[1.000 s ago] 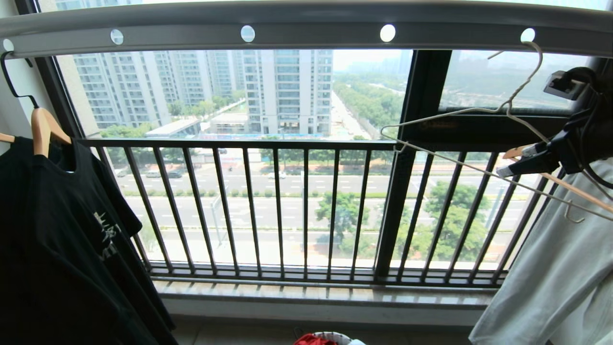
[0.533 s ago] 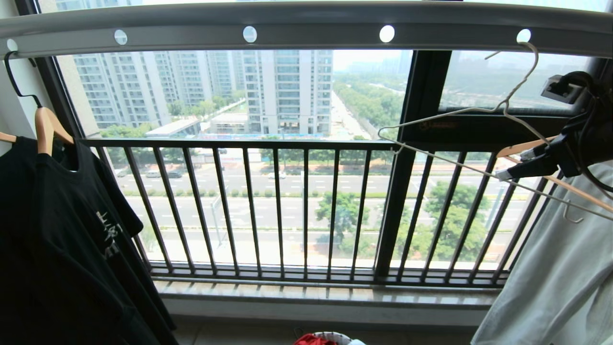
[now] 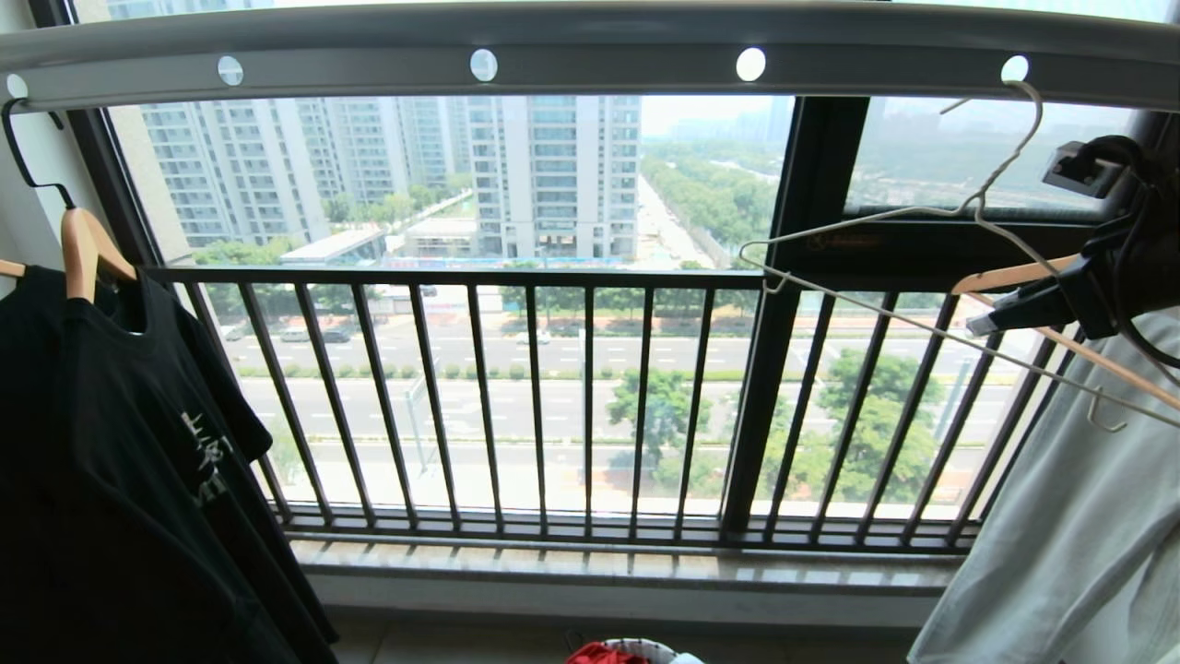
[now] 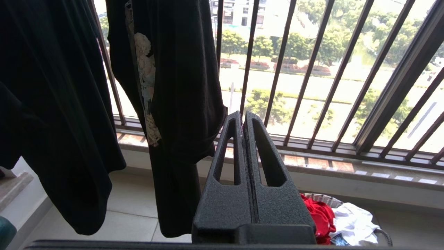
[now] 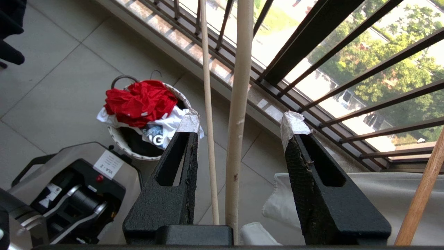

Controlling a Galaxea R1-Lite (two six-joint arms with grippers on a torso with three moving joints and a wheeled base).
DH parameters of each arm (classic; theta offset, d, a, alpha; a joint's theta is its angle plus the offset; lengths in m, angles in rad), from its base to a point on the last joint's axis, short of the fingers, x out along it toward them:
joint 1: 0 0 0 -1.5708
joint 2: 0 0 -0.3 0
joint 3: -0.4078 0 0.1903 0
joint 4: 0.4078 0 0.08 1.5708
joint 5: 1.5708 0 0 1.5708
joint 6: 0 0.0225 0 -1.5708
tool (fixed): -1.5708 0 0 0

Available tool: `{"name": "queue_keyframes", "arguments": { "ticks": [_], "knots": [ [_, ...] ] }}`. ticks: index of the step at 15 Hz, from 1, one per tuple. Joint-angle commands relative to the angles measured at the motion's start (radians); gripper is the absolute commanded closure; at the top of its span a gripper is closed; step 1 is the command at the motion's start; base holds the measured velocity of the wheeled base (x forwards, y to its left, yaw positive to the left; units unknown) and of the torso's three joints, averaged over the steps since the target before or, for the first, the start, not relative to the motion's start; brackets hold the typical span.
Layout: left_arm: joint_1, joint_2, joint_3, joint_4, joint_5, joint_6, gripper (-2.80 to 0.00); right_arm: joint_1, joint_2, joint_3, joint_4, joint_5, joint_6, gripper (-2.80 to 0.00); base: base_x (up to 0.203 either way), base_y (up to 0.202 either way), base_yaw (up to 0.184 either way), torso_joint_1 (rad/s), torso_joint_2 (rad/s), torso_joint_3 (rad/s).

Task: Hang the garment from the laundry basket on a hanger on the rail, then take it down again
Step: Pick up the clothes rack on the clothesline

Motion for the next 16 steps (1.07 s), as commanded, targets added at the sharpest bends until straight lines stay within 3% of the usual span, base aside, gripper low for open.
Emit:
{"name": "queue_keyframes", "arguments": {
  "ticks": [1, 16],
  "knots": [
    [0.0, 0.001, 0.0, 0.0, 0.001, -0.001, 0.0, 0.0, -0.004, 0.001, 0.005, 0.003, -0.003, 0.0, 0.0, 0.0, 0.0, 0.0, 0.0, 0.0],
    [0.001, 0.001, 0.0, 0.0, 0.001, -0.001, 0.0, -0.001, -0.045, 0.013, 0.004, 0.0, -0.005, 0.0, 0.0, 0.0, 0.0, 0.0, 0.0, 0.0]
  ]
}}
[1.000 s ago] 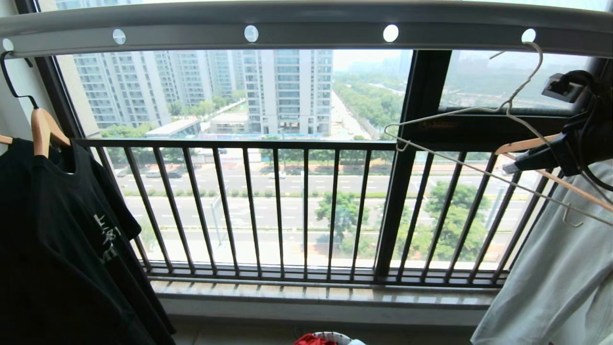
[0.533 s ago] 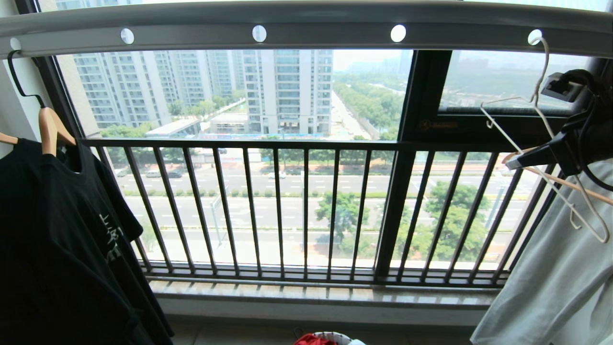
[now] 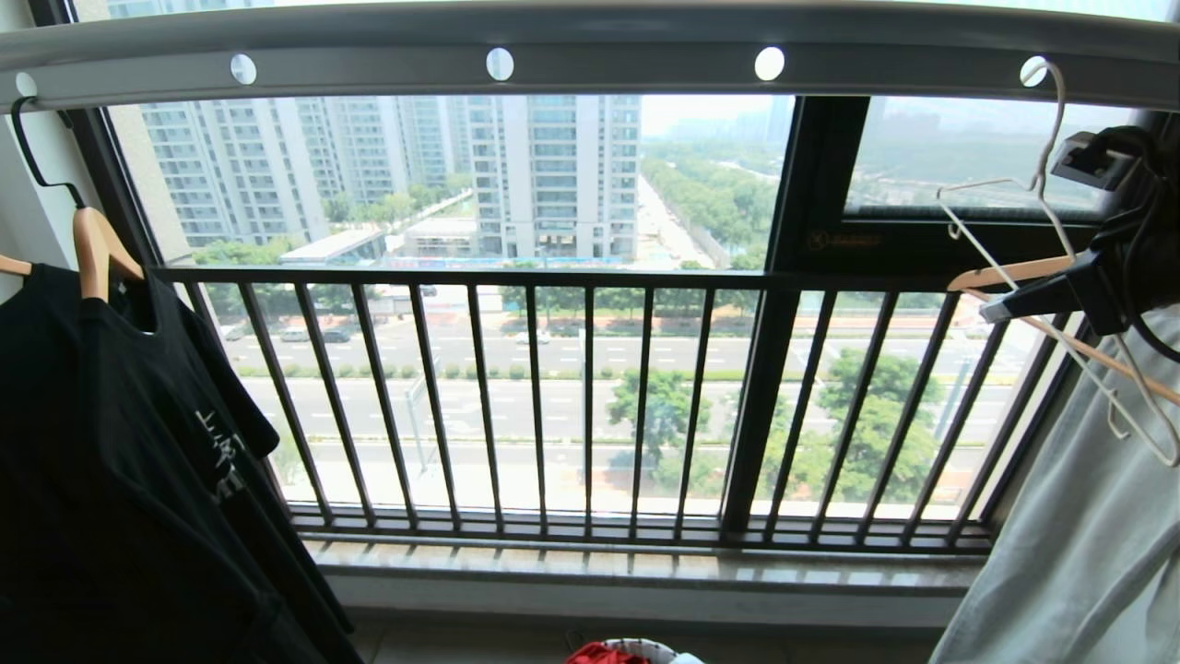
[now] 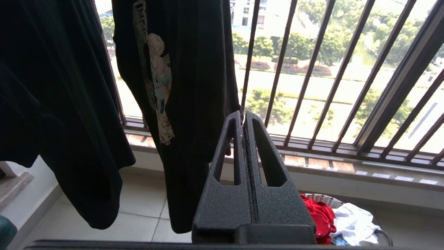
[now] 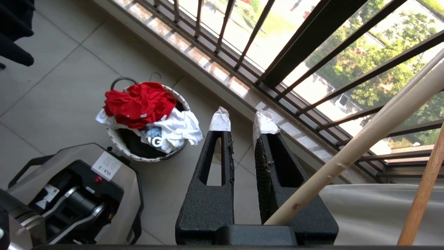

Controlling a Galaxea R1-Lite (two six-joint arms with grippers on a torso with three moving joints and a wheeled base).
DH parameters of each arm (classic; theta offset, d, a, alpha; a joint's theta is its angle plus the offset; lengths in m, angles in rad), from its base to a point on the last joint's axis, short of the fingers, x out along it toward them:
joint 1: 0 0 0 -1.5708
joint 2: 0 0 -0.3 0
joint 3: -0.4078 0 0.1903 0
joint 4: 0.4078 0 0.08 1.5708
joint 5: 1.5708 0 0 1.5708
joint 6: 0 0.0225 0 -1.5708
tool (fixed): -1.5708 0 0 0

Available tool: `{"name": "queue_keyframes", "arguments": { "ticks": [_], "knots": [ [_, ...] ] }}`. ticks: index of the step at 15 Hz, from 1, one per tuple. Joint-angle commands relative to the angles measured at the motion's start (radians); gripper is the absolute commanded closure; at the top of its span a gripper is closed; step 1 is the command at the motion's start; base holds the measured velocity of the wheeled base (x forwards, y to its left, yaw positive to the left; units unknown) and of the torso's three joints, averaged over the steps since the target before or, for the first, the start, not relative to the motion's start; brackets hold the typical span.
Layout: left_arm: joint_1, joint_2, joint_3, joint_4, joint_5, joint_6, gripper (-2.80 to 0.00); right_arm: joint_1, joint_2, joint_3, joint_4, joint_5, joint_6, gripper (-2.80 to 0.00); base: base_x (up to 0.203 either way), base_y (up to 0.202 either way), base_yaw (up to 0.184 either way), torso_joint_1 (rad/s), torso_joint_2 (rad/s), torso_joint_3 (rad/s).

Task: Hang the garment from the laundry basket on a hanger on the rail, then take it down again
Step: Pick up the clothes rack on the clothesline

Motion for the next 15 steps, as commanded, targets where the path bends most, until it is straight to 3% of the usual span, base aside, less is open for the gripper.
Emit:
{"name": "queue_keyframes", "arguments": {
  "ticks": [1, 15],
  "knots": [
    [0.0, 0.001, 0.0, 0.0, 0.001, -0.001, 0.0, 0.0, -0.028, 0.013, 0.004, 0.007, -0.003, 0.0, 0.0, 0.0, 0.0, 0.0, 0.0, 0.0],
    [0.0, 0.001, 0.0, 0.0, 0.001, -0.001, 0.0, 0.019, -0.179, 0.125, 0.004, 0.099, -0.001, 0.0, 0.0, 0.0, 0.0, 0.0, 0.0, 0.0]
  ]
}}
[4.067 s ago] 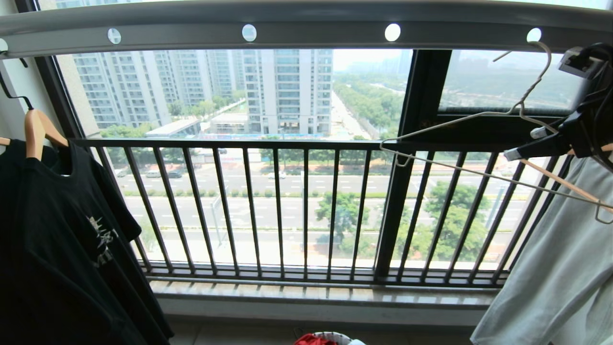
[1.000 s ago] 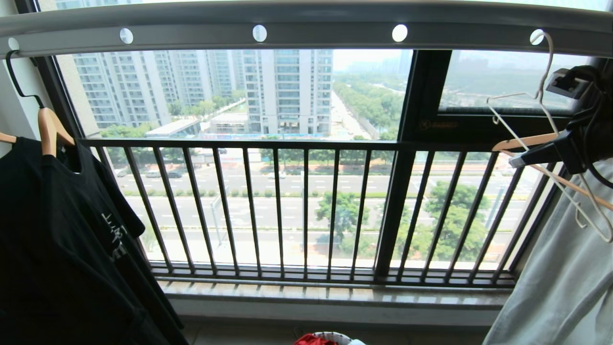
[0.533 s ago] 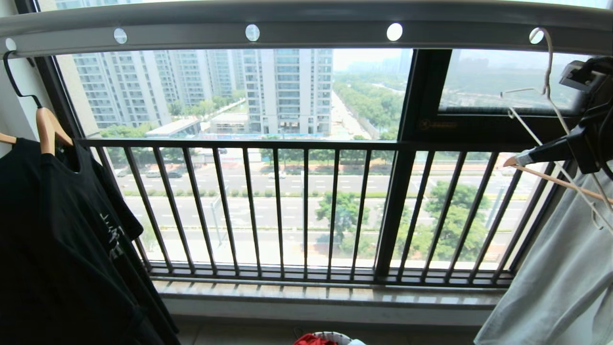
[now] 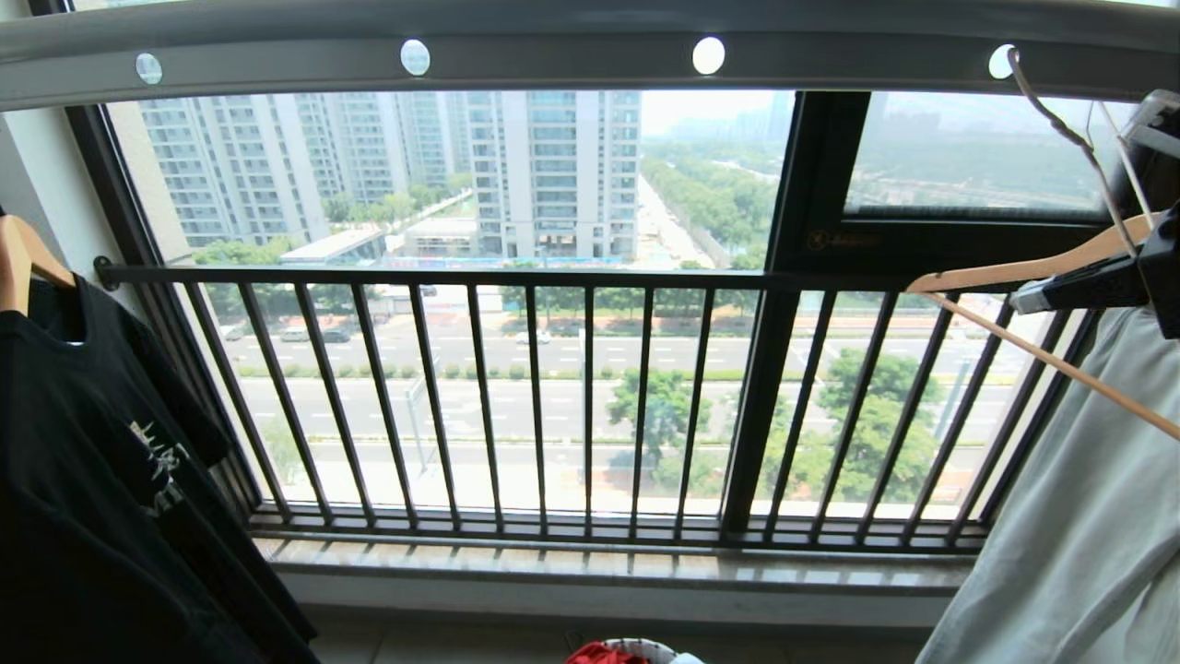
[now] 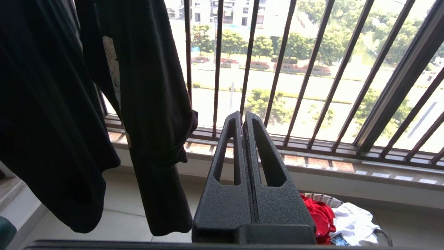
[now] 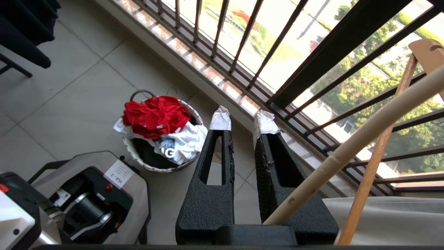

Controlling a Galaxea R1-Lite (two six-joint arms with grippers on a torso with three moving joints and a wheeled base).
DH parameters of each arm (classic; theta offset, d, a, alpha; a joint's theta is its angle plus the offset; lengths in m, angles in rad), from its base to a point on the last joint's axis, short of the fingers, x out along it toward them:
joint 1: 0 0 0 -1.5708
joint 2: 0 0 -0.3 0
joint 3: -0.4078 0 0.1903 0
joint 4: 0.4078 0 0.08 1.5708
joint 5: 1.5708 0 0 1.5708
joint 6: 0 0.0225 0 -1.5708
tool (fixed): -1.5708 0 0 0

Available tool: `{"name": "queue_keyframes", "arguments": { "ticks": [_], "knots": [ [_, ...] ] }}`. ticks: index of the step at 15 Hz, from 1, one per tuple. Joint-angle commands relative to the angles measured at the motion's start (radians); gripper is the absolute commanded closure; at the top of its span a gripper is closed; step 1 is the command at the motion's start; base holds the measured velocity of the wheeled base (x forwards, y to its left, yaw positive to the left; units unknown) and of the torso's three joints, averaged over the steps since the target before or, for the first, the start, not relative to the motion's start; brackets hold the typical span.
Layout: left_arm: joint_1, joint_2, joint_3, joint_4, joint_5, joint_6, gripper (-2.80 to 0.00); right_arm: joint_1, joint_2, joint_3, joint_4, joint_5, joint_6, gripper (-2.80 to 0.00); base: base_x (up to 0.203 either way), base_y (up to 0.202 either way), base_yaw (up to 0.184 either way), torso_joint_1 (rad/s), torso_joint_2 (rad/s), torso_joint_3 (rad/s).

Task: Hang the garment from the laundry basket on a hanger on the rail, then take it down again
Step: Pick up the clothes rack on the clothesline

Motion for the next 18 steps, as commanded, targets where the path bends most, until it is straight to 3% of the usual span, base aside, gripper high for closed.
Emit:
{"name": "queue_keyframes", "arguments": {
  "ticks": [1, 14, 18],
  "knots": [
    [0.001, 0.001, 0.0, 0.0, 0.001, 0.0, 0.0, 0.017, -0.031, 0.044, 0.005, 0.009, -0.002, 0.0, 0.0, 0.0, 0.0, 0.0, 0.0, 0.0],
    [0.0, 0.001, 0.0, 0.0, 0.001, 0.0, 0.0, 0.066, -0.101, 0.122, 0.005, 0.11, 0.013, 0.0, 0.0, 0.0, 0.0, 0.0, 0.0, 0.0],
    [0.0, 0.001, 0.0, 0.0, 0.001, 0.0, 0.0, 0.066, -0.191, 0.214, 0.006, 0.234, 0.048, 0.0, 0.0, 0.0, 0.0, 0.0, 0.0, 0.0]
  ]
}}
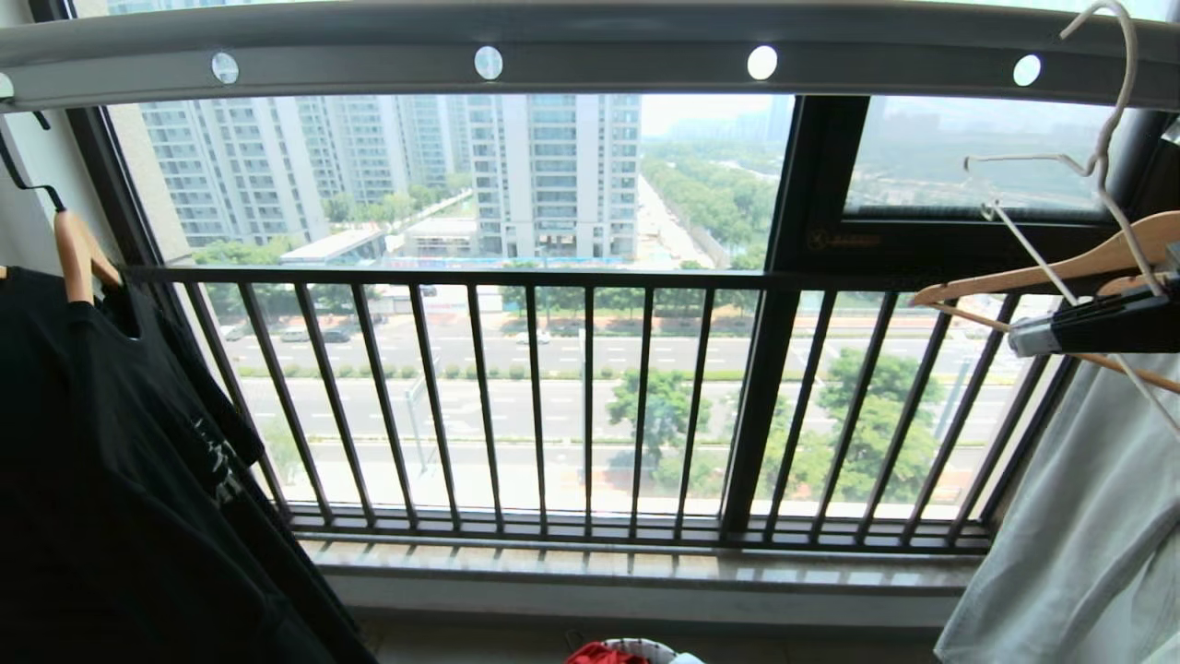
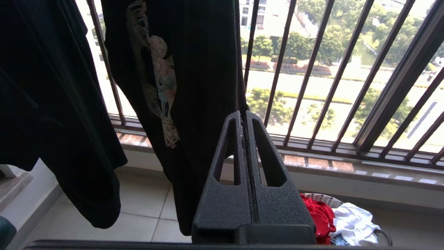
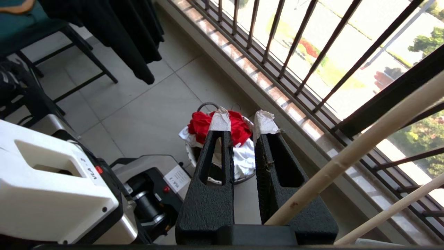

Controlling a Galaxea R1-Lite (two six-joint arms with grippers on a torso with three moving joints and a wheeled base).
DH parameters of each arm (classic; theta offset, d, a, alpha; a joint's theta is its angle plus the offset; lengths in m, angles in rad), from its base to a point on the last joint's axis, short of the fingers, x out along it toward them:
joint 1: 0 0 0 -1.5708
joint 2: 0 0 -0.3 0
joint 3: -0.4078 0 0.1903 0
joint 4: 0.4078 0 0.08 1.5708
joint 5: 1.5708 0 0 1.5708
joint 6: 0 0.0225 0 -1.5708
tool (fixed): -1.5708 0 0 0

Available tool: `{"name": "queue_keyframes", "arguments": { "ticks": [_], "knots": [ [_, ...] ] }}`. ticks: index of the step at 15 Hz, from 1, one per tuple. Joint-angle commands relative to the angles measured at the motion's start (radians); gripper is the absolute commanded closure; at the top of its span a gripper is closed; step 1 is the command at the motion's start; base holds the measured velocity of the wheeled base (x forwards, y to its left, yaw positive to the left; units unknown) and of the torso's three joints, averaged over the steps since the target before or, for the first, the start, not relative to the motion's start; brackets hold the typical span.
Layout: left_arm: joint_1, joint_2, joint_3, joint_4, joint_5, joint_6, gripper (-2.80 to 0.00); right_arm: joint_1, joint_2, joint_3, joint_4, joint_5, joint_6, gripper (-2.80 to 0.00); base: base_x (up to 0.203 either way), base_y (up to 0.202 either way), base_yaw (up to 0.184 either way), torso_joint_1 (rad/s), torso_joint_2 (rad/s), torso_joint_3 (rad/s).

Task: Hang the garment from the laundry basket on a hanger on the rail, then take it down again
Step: Pick up the clothes rack on the clothesline

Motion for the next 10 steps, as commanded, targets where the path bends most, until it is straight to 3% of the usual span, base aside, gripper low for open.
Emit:
{"name": "queue_keyframes", "arguments": {
  "ticks": [1, 4, 10],
  "knots": [
    [0.0, 0.001, 0.0, 0.0, 0.001, -0.001, 0.0, 0.0, -0.067, 0.067, 0.006, 0.086, 0.02, 0.0, 0.0, 0.0, 0.0, 0.0, 0.0, 0.0],
    [0.0, 0.001, 0.0, 0.0, 0.001, -0.001, 0.0, 0.0, -0.095, 0.148, 0.006, 0.228, 0.074, 0.0, 0.0, 0.0, 0.0, 0.0, 0.0, 0.0],
    [0.0, 0.001, 0.0, 0.0, 0.001, -0.001, 0.0, 0.002, -0.057, 0.292, 0.005, 0.432, 0.073, 0.0, 0.0, 0.0, 0.0, 0.0, 0.0, 0.0]
  ]
}}
